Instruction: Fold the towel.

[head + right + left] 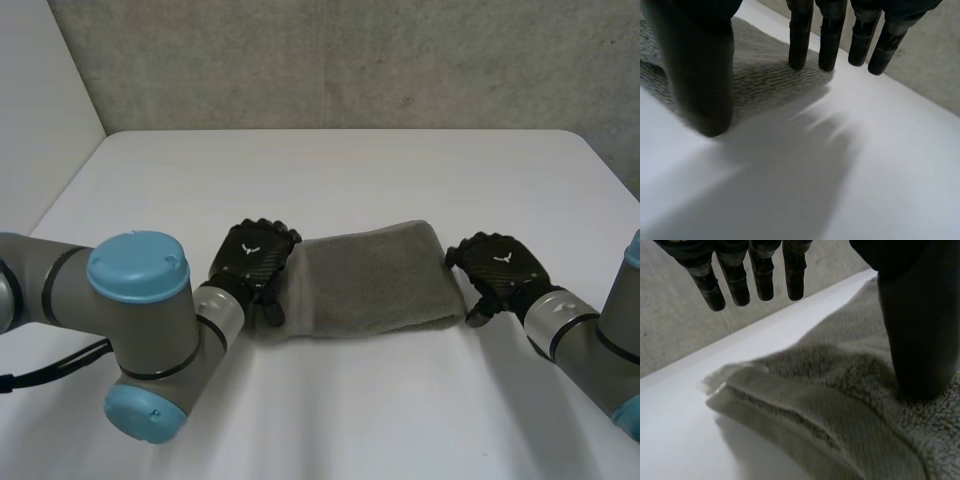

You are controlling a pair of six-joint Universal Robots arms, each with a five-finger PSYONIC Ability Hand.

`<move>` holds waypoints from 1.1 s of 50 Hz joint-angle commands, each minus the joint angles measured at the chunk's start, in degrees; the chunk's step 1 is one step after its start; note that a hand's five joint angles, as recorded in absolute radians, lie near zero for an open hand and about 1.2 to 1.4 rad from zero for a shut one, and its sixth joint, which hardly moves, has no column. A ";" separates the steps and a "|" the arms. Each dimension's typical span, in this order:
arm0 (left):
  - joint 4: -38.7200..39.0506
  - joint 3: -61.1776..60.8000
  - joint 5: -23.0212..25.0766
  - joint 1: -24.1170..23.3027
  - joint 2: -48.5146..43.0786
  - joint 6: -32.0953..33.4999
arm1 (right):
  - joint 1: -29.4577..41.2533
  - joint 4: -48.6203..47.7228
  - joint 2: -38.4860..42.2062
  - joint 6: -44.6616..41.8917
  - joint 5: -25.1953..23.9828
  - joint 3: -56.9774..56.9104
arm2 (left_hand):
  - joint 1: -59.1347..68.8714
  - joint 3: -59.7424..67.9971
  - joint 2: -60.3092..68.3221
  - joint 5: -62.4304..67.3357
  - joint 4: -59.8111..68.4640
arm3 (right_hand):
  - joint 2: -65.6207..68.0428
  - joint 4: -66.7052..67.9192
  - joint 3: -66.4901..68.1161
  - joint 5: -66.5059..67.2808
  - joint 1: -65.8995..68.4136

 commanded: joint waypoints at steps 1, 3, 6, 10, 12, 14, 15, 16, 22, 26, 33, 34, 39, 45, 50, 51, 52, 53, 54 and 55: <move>0.21 0.10 -0.08 0.19 -1.67 0.01 | 0.25 -0.42 3.22 5.11 -1.58 -0.52 | -6.84 -2.58 -3.43 -2.35 -3.18 | 11.45 -3.05 -1.87 10.88 11.65; 0.21 0.10 -0.17 0.19 -1.67 0.01 | 0.25 -0.51 3.40 5.64 -1.58 -0.52 | -6.84 -2.58 -3.43 -2.35 -3.18 | 19.57 -3.05 -1.87 19.00 19.77; 0.13 0.10 -0.17 0.19 -1.41 0.01 | 0.25 -0.94 3.22 7.40 -1.58 -0.35 | -6.84 -2.58 -3.43 -2.35 -3.18 | 33.20 -3.05 -1.87 32.63 33.40; -0.22 0.02 -0.35 -0.08 -0.62 -0.26 | 0.17 -1.56 2.43 9.68 -1.06 -0.26 | -6.84 -2.58 -3.43 -2.35 -3.18 | 49.96 -3.05 -1.87 49.39 50.16; -0.31 -0.25 -0.61 -0.16 -0.18 -0.26 | 0.17 -1.56 1.82 9.07 -0.88 -0.43 | -6.84 -2.58 -3.43 -2.35 -3.18 | 49.96 -3.05 -1.87 49.39 50.16; -0.31 -0.78 -1.05 -0.17 0.96 -0.26 | 0.25 -1.47 0.76 8.71 -0.79 -0.61 | -6.84 -2.58 -3.43 -2.35 -3.18 | 49.96 -3.05 -1.87 49.39 50.16; -0.31 -1.21 -1.49 -0.08 2.62 -0.34 | 0.34 -1.56 -0.46 8.28 -0.88 -1.05 | -6.84 -2.58 -3.43 -2.35 -3.18 | 49.96 -3.05 -1.87 49.39 50.16; -0.40 -1.82 -1.75 0.18 4.46 -0.35 | 0.34 -1.56 -0.47 8.28 -0.88 -1.05 | -6.84 -2.58 -3.43 -2.35 -3.18 | 49.96 -3.05 -1.87 49.39 50.16; -0.23 -4.73 -2.19 2.74 10.37 -0.52 | 4.74 -1.03 -3.11 2.12 -1.14 -6.41 | -6.84 -2.58 -3.43 -2.35 -3.18 | 49.96 -3.05 -1.87 49.39 50.16; -0.23 -7.36 -2.19 8.34 16.33 -0.52 | 13.76 -0.07 -2.24 -0.77 -0.53 -13.16 | -6.84 -2.58 -3.43 -2.35 -3.18 | 49.96 -3.05 -1.87 49.39 50.16; -0.31 -9.21 -2.11 15.92 21.00 -0.70 | 25.57 0.90 4.36 -0.95 -0.53 -22.76 | -6.84 -2.58 -3.43 -2.35 -3.18 | 49.96 -3.05 -1.87 49.39 50.16; -0.31 -9.47 -2.11 17.31 21.44 -0.87 | 28.00 0.64 6.45 -0.78 -0.79 -24.59 | -6.84 -2.58 -3.43 -2.35 -3.18 | 49.96 -3.05 -1.87 49.39 50.16; -0.31 -10.09 -2.11 18.12 21.36 -1.05 | 33.11 0.37 14.27 -0.51 -1.32 -28.81 | -6.84 -2.58 -3.43 -2.35 -3.18 | 49.96 -3.05 -1.87 49.39 50.16; -0.23 -9.22 -2.02 16.98 20.56 -1.22 | 34.01 0.29 16.32 -0.08 -0.62 -28.39 | -6.84 -2.58 -3.43 -2.35 -3.18 | -18.29 -3.05 -1.87 -18.86 -18.10; -0.22 -5.28 -2.10 13.03 16.71 -2.80 | 29.55 -0.06 8.61 4.82 -0.79 -23.48 | -6.67 -2.58 -3.26 -2.18 -3.18 | -20.04 -3.05 -1.87 -20.61 -19.84; -0.31 -3.43 -2.02 11.37 15.30 -3.33 | 29.52 -0.07 8.58 4.85 -0.79 -23.46 | -6.67 -2.58 -3.26 -2.18 -3.18 | -20.04 -3.05 -1.87 -20.61 -19.84; -0.31 -3.41 -2.02 11.35 15.29 -3.33 | 27.09 -0.41 5.71 7.89 -0.79 -21.37 | -6.67 -2.58 -3.26 -2.18 -3.18 | -20.04 -3.05 -1.87 -20.61 -19.84; -0.31 -1.93 -2.02 9.96 14.25 -3.68 | 24.89 -1.03 2.98 11.23 -0.88 -19.09 | -6.67 -2.58 -3.26 -2.18 -3.18 | -20.04 -3.05 -1.87 -20.61 -19.84; -0.31 -0.61 -1.93 8.81 13.19 -4.03 | 24.86 -1.03 2.96 11.26 -0.88 -19.07 | -6.51 -2.58 -3.09 -2.01 -3.18 | -20.04 -3.05 -1.87 -20.61 -19.84; -0.31 -0.60 -1.93 8.80 13.18 -4.04 | 23.04 -1.55 0.78 14.40 -0.71 -16.98 | -6.50 -2.58 -3.09 -2.01 -3.18 | -20.04 -3.05 -1.87 -20.61 -19.84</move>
